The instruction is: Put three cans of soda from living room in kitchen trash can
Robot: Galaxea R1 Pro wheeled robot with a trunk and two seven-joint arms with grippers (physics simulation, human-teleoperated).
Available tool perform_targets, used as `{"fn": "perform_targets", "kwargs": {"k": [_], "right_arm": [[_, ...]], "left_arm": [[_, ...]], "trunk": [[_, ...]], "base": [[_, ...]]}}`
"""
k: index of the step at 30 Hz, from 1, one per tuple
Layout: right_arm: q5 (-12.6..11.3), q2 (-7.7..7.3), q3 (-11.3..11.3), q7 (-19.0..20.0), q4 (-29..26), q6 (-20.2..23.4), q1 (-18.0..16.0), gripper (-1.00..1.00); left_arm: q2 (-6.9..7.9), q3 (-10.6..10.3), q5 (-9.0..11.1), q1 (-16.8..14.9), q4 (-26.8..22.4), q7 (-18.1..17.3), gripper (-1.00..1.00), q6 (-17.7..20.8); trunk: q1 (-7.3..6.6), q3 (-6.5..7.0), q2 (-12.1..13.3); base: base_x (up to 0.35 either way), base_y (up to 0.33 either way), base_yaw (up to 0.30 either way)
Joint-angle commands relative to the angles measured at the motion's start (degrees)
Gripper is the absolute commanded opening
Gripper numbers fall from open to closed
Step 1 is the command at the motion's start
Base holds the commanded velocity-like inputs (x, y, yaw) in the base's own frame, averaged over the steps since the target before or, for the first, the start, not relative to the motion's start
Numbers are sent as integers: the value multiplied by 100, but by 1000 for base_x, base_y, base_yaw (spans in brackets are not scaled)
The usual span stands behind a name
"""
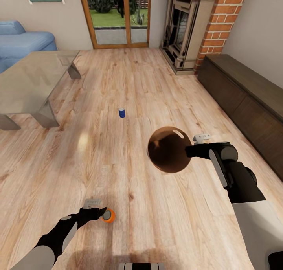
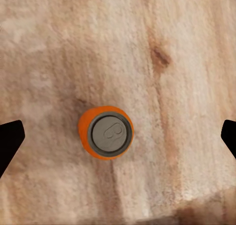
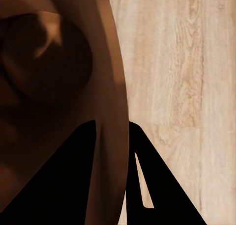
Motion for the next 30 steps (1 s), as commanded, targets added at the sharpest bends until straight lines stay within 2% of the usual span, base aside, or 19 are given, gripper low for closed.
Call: {"fn": "perform_targets", "kwargs": {"k": [1,8,10,12,13,19,30], "right_arm": [[-102,1,0,23,-3,7,-1,-100],[-102,1,4,23,3,7,-1,-100],[-72,5,9,23,4,7,-1,-100],[62,14,15,23,5,7,-1,-100],[100,16,17,23,6,7,-2,-100],[167,20,17,23,6,7,-4,-100],[177,13,8,23,3,7,-4,-100]], "left_arm": [[0,0,-2,1,-1,1,100,3],[5,-6,-9,-54,-15,44,100,115],[15,-7,-13,-205,-87,49,100,341],[25,-3,-12,-395,-160,63,100,862],[28,-2,-11,-428,-177,67,100,970],[33,0,-6,-482,-203,73,100,1127],[26,1,-1,-480,-206,74,100,1140]], "trunk": [[-1,-3,0],[-1,-27,0],[-1,-34,0],[-1,-41,0],[-1,-46,0],[-1,-85,0],[-1,-155,0]], "base": [[-2,5,0],[-1,2,0],[0,0,0],[0,0,0],[0,0,0],[0,0,0],[0,0,0]]}}
